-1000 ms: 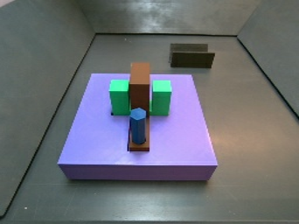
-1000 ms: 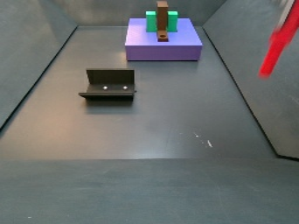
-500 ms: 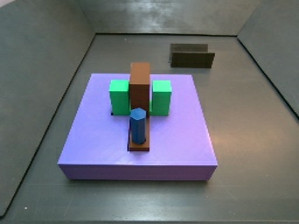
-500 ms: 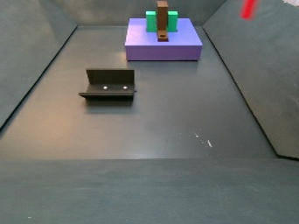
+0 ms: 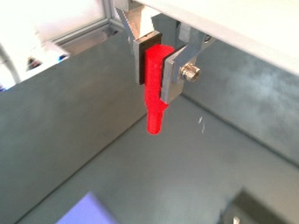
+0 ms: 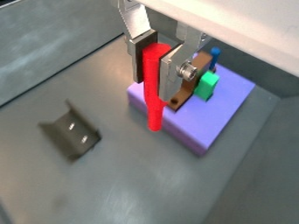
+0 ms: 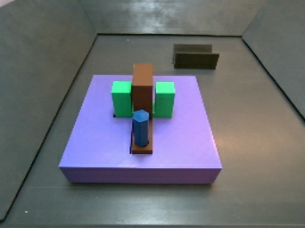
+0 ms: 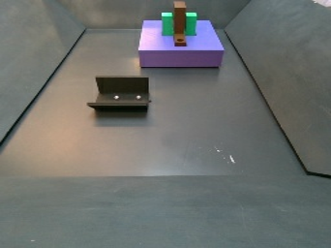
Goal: Pick up the red object. Move up. Move to above the board. Insert the red object.
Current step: Move to above the board, then insert the red object.
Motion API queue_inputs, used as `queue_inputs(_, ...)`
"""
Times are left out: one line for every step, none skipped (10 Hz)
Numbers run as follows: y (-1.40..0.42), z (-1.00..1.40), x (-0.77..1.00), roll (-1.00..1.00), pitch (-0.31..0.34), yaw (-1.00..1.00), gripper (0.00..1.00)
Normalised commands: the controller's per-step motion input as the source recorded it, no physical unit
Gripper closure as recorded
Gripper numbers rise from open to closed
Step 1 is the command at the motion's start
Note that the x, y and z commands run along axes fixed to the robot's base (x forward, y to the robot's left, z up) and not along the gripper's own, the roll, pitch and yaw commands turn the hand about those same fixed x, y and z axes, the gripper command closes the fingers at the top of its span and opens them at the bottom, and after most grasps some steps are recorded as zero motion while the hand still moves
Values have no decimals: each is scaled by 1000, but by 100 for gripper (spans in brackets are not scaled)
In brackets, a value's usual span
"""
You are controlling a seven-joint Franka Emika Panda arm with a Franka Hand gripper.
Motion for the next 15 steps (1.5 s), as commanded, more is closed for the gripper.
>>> queue_inputs(-1400, 141, 470, 0, 138, 12, 100)
queue_inputs(-1400, 149, 488, -2, 149, 8, 100)
queue_inputs(-1400, 154, 504, 1, 152, 7, 100)
queue_inputs(-1400, 158, 531, 9, 150, 8, 100)
queue_inputs(-1400, 169, 569, 14, 154, 10, 100)
queue_inputs(-570, 80, 274, 27, 153, 11, 100)
queue_inputs(-177, 37, 120, 36, 122, 9, 100)
queue_inputs(49, -11, 0, -44, -9, 0, 100)
queue_inputs(220, -146, 37, -87, 0, 3, 100)
queue_inputs(443, -374, 157, -84, 0, 0, 100)
queue_inputs(671, -531, 86, -90, 0, -37, 100)
queue_inputs(254, -754, 263, 47, 0, 0, 100)
queue_inputs(-160, -831, 631, 196, 36, 0, 100)
queue_inputs(-51, -1000, 686, 99, 4, -137, 100)
queue_inputs(120, -1000, 531, 14, 0, -163, 100)
